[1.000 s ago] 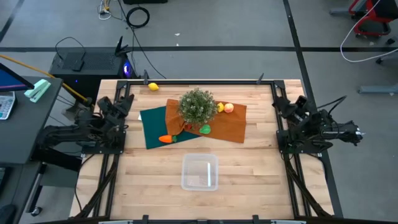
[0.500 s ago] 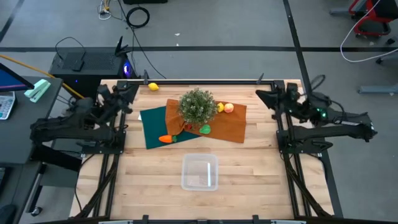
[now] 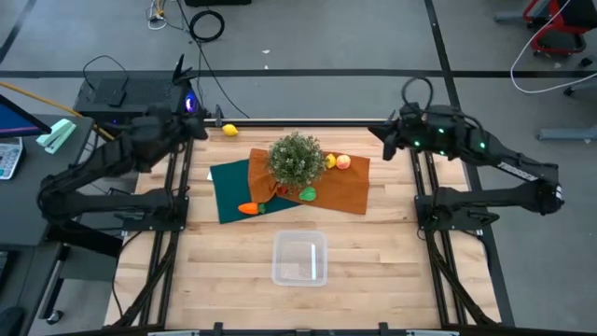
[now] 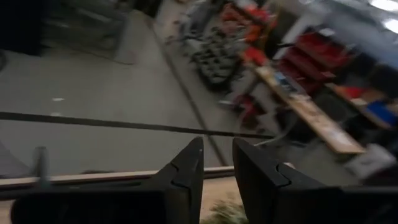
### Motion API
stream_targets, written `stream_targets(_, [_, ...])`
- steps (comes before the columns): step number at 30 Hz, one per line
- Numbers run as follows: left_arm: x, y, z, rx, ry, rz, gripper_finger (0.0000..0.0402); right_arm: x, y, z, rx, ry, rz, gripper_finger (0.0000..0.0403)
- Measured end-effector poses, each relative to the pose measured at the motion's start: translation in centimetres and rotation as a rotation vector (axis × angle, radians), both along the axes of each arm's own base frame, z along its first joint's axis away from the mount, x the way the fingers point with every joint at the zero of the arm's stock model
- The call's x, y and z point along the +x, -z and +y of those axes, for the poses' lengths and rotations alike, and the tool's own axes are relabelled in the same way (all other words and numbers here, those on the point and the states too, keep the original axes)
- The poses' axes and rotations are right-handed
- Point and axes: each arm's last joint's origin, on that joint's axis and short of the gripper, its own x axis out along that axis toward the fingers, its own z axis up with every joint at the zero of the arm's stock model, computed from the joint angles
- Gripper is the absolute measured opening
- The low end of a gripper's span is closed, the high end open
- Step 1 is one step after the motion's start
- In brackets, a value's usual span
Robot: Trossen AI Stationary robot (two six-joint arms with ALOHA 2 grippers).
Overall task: Pick and placing Produce into tupperware
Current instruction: Put the peach into the transparent bin
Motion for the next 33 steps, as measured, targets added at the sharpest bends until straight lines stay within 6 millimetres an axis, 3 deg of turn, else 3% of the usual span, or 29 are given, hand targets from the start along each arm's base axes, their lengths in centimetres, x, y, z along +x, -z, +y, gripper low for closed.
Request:
stream_targets(7, [1.4,-1.0,3.7,-0.082,0.001,0.218,0.0081,2.2,0.0,-1.5,0.062,-0.054,0.036,0.0001])
stream_targets(15, [3.2,1.9,10.9,-0.424,0.147,0.279,0.009,3.5,0.8,-2.0,0.102,-0.089,0.069,0.0001])
stream_targets(22, [4.7,5.9,15.6,-0.537,0.225,0.432,0.01,3.2,0.6,-1.8,0.127,-0.08,0.046,0.0001])
stream_targets(27, [5.5,7.7,17.2,-0.531,0.274,0.534,0.0095,3.1,0.7,-1.8,0.138,-0.077,0.049,0.0001])
stream_targets(33, [6.1,8.0,17.0,-0.528,0.352,0.533,0.0084,3.0,1.0,-1.7,0.154,-0.074,0.077,0.0001])
